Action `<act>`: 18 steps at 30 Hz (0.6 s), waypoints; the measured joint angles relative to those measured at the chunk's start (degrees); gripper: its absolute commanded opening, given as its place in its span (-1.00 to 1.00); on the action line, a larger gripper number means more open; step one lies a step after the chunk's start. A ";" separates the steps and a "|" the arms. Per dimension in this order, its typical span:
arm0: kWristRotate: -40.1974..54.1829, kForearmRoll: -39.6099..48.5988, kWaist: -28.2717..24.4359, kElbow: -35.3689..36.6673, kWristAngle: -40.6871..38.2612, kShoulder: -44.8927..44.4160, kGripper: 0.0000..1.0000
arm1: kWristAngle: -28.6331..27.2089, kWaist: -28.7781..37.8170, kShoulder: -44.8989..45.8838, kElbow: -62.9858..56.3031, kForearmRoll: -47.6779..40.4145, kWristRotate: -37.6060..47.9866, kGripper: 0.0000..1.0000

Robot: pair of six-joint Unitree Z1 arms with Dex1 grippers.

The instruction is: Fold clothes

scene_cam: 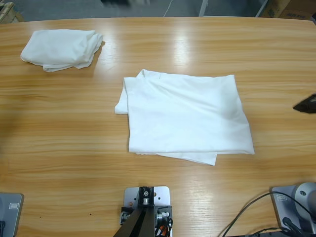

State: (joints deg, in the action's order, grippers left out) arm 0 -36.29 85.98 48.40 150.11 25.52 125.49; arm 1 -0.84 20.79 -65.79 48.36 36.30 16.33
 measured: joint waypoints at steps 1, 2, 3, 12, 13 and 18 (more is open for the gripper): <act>-0.50 0.10 0.12 -3.16 0.94 -3.70 -1.00 | 0.35 -0.24 0.82 -0.42 0.10 0.26 1.00; -0.87 0.11 0.27 -7.71 1.67 -7.49 -1.00 | 0.64 -0.34 1.37 -0.61 0.31 0.40 1.00; -1.19 -1.06 0.33 -13.25 2.16 -11.26 -1.00 | 0.83 -0.41 1.71 -0.61 0.49 0.43 1.00; -8.13 -31.56 1.48 -67.14 1.15 -32.70 -1.00 | 13.82 -10.35 1.37 -5.16 -3.28 1.21 0.99; -9.75 -36.72 1.50 -74.06 0.10 -35.09 -1.00 | 17.23 -13.11 0.71 -6.32 -5.30 1.86 0.97; -16.00 -58.58 1.60 -99.75 -6.42 -43.42 0.95 | 28.19 -21.46 -8.51 -11.78 -14.54 3.01 0.94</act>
State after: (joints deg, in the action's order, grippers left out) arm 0 -52.29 27.40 50.00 50.35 19.10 82.07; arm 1 27.35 -0.68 -74.30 36.57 21.76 19.34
